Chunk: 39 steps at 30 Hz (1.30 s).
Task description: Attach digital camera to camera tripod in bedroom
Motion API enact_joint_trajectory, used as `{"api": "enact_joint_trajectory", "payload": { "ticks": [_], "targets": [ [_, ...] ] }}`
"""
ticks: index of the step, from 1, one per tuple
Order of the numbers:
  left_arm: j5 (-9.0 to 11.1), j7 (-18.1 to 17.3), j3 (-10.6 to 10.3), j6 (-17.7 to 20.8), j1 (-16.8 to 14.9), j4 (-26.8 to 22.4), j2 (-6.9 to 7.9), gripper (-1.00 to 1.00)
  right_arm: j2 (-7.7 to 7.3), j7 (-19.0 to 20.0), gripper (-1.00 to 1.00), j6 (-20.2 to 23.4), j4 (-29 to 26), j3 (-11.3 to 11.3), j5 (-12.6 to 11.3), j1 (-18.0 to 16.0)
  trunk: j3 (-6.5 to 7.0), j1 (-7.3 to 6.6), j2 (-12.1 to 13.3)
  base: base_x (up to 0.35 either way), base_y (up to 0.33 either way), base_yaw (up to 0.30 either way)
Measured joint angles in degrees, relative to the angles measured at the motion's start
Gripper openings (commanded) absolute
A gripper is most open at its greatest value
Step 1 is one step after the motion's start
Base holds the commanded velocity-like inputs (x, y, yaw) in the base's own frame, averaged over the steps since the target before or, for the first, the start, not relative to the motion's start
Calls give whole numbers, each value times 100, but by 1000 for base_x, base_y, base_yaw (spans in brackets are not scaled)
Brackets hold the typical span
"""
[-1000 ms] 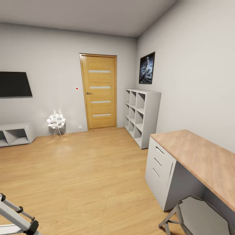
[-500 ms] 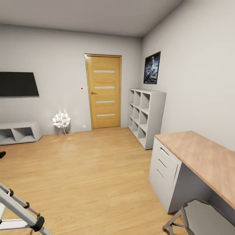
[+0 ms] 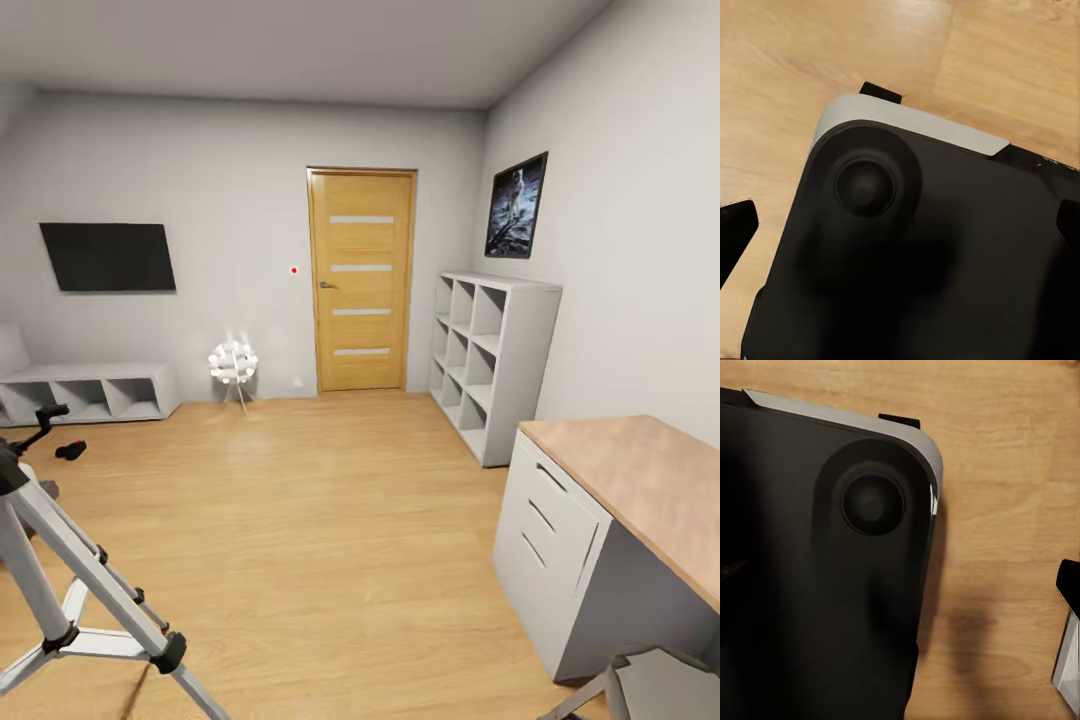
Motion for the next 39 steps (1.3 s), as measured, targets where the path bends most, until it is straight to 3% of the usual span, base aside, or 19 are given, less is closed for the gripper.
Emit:
{"api": "enact_joint_trajectory", "payload": {
  "ticks": [19,25,39],
  "targets": [
    [1,0,0,0,0,-8,0,100,0,0,100,-18,0,0,9,0,0,0,0,0,0,269],
    [-7,0,0,0,0,-7,0,100,0,0,100,-21,0,-1,176,0,0,0,0,0,0,269],
    [-2,0,5,0,0,-8,0,100,0,-5,100,-40,0,-9,236,0,0,0,0,0,0,269]
  ]
}}
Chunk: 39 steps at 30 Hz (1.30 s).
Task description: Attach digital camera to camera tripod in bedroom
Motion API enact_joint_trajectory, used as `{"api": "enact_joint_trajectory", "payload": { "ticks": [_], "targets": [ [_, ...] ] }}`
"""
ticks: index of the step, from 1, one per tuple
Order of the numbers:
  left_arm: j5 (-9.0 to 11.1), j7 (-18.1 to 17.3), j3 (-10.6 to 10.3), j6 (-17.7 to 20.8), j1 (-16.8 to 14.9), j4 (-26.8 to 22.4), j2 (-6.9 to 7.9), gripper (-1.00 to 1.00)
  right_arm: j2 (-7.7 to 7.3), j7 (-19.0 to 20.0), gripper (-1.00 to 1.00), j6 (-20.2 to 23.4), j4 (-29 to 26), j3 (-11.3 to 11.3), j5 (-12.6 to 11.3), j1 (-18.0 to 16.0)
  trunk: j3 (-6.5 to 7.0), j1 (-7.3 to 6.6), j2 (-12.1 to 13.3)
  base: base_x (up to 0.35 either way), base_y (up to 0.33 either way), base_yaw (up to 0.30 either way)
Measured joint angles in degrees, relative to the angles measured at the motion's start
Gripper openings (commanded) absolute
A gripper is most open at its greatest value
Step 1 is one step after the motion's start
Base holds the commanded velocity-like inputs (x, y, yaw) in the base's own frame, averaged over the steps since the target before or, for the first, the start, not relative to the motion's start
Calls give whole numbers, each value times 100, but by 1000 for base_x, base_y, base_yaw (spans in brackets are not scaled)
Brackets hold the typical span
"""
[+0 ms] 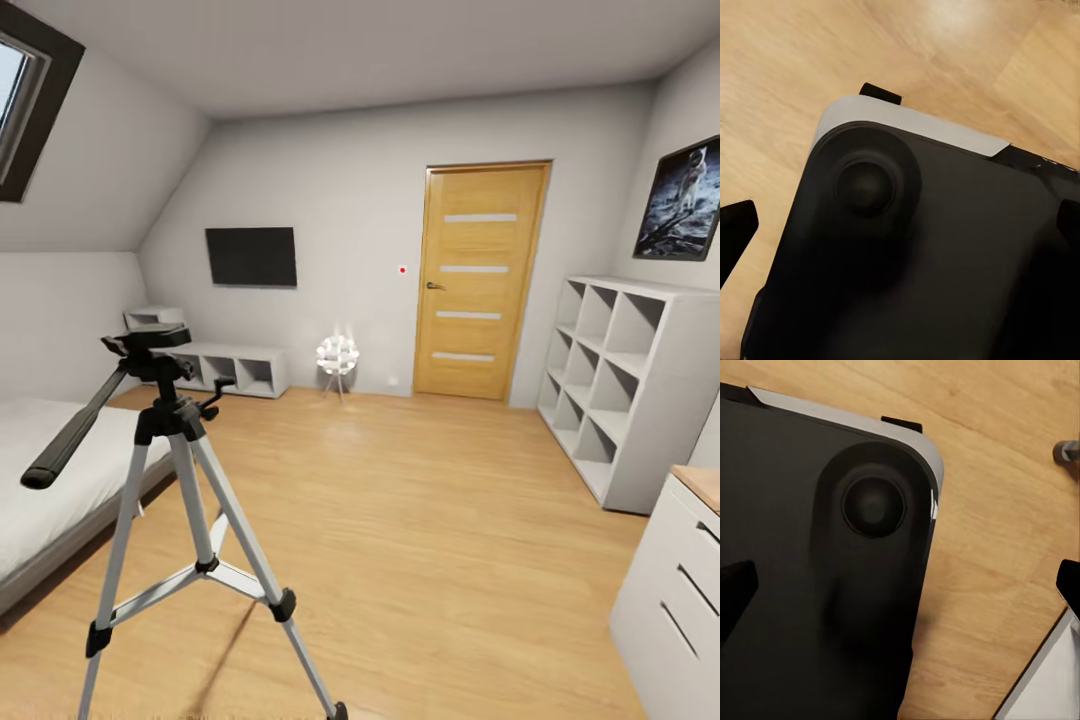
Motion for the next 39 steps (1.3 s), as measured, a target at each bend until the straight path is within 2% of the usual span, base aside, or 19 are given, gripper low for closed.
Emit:
{"api": "enact_joint_trajectory", "payload": {
  "ticks": [32,39],
  "targets": [
    [3,6,3,0,0,-13,3,100,-1,3,100,-5,0,0,-1,0,0,0,0,0,0,268],
    [3,3,1,1,0,-11,2,100,1,5,100,-9,0,-6,-8,1,0,0,0,0,0,161]
  ]
}}
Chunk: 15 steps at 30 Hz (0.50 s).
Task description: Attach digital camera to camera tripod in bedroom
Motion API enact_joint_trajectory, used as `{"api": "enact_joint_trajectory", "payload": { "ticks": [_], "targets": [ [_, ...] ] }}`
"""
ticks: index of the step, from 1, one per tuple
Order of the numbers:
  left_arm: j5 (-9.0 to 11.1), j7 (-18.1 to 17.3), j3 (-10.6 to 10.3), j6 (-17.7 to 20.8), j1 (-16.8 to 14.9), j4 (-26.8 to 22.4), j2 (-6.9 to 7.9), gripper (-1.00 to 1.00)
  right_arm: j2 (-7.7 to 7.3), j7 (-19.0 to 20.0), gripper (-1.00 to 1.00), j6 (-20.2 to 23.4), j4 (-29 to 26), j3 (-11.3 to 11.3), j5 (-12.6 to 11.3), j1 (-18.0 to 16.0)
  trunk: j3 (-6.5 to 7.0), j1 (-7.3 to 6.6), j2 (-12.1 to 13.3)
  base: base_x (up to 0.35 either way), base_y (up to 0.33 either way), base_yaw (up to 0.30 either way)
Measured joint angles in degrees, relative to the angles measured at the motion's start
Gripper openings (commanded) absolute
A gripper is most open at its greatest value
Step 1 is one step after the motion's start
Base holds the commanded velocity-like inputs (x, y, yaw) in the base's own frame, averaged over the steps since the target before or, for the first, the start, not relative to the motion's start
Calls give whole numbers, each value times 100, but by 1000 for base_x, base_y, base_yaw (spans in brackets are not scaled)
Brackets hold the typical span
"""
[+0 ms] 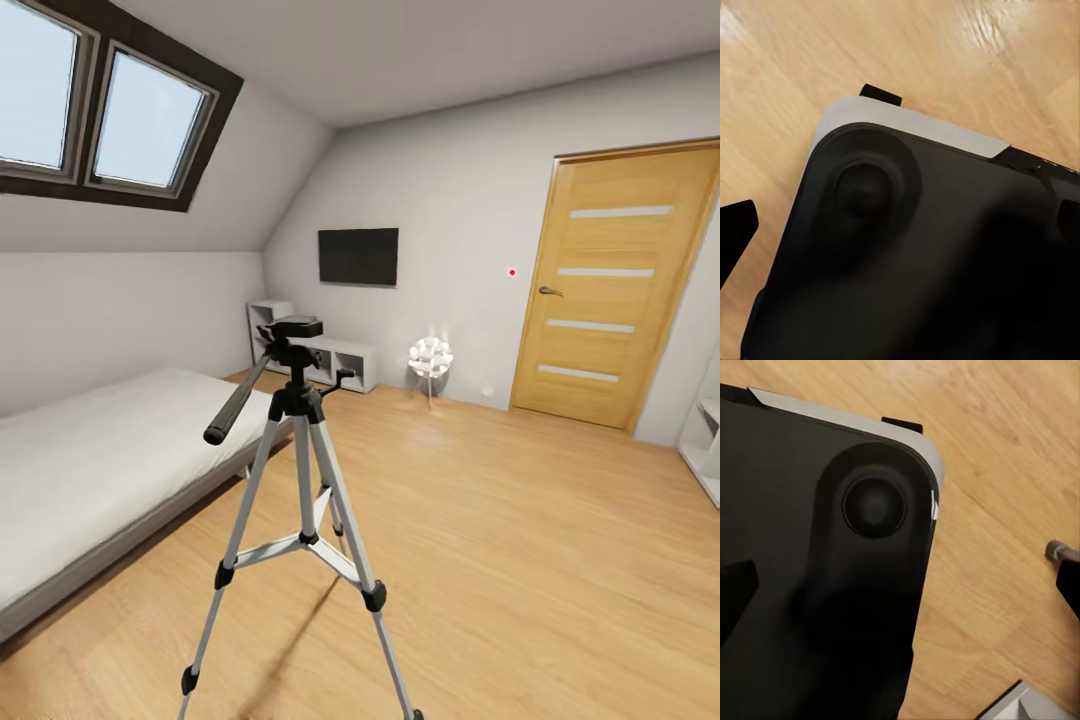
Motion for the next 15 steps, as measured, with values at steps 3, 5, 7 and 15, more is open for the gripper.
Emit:
{"api": "enact_joint_trajectory", "payload": {
  "ticks": [3,5,7,15],
  "targets": [
    [0,0,0,0,0,0,-1,100,-2,0,100,-3,0,-5,-4,0,0,0,0,0,0,52],
    [-1,-1,1,1,0,0,0,100,-2,0,100,-5,0,-4,-6,0,0,0,0,0,0,27],
    [-1,-1,0,1,0,1,-1,100,-2,0,100,-6,0,-3,-7,0,0,0,0,0,0,15],
    [1,-2,1,1,0,1,1,100,-10,0,100,2,0,4,-5,0,0,0,0,0,0,4]
  ]
}}
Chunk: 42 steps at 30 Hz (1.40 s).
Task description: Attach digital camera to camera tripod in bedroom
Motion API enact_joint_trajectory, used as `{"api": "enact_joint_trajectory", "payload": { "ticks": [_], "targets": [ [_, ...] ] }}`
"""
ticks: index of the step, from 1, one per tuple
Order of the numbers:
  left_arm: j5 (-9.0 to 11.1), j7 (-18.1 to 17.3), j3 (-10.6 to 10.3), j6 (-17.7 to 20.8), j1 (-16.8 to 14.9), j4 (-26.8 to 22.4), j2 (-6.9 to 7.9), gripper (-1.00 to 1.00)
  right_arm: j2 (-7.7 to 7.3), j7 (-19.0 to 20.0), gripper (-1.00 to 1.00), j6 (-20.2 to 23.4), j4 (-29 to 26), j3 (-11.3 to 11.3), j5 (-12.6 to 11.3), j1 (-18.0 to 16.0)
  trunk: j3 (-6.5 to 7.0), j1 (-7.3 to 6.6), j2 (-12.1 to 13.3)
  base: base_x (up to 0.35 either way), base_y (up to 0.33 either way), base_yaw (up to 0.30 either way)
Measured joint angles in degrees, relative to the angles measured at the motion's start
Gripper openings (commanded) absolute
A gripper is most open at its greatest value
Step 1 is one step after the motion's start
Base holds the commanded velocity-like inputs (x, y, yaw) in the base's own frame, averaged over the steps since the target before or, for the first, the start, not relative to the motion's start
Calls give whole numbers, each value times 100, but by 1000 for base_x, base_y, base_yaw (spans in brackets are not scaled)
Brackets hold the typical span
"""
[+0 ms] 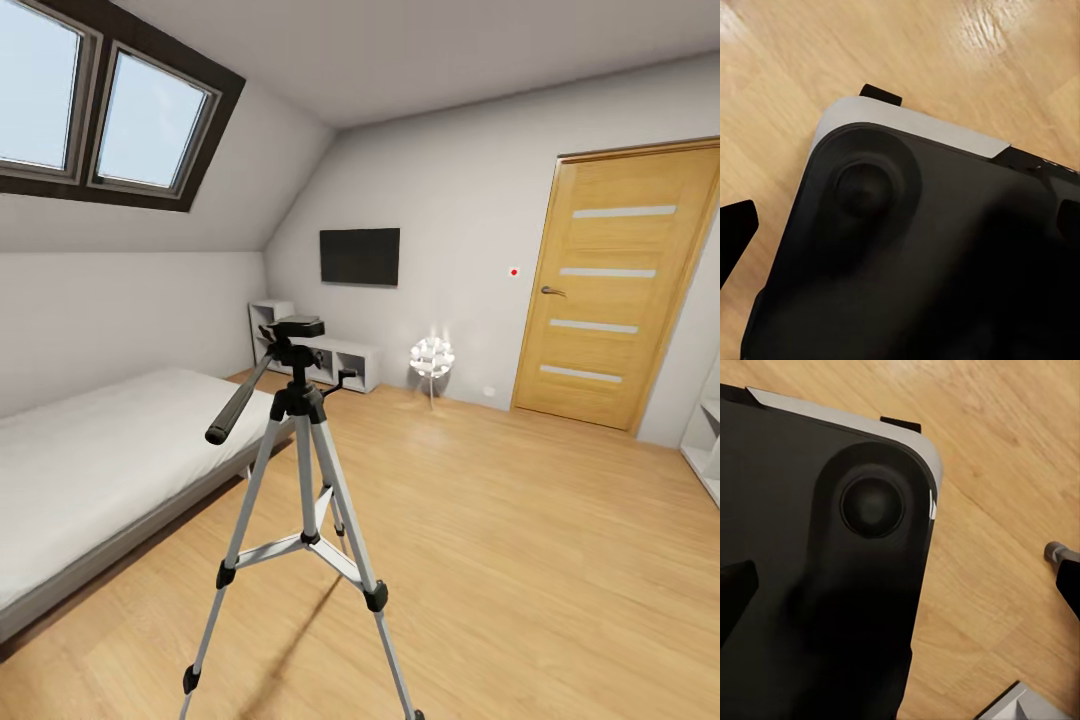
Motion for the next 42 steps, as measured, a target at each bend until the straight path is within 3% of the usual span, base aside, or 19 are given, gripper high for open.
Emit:
{"api": "enact_joint_trajectory", "payload": {
  "ticks": [25,31,40,41,42],
  "targets": [
    [-1,2,0,0,0,0,-3,100,-2,6,100,-10,-6,2,-7,0,0,0,0,0,0,0],
    [-2,6,1,0,0,6,-3,100,-14,-90,100,143,-893,-2,64,-9,1,0,0,0,0,0],
    [-1,7,-1,-1,0,10,-3,100,2,120,100,1712,-3354,-8,199,-11,2,0,1,0,0,0],
    [1,7,-2,0,0,9,-3,100,9,225,100,2113,-4040,-14,201,-5,0,0,1,0,0,0],
    [0,7,-3,-1,0,10,-3,100,8,244,100,2204,-4508,-13,210,-9,2,0,1,0,0,0]
  ]
}}
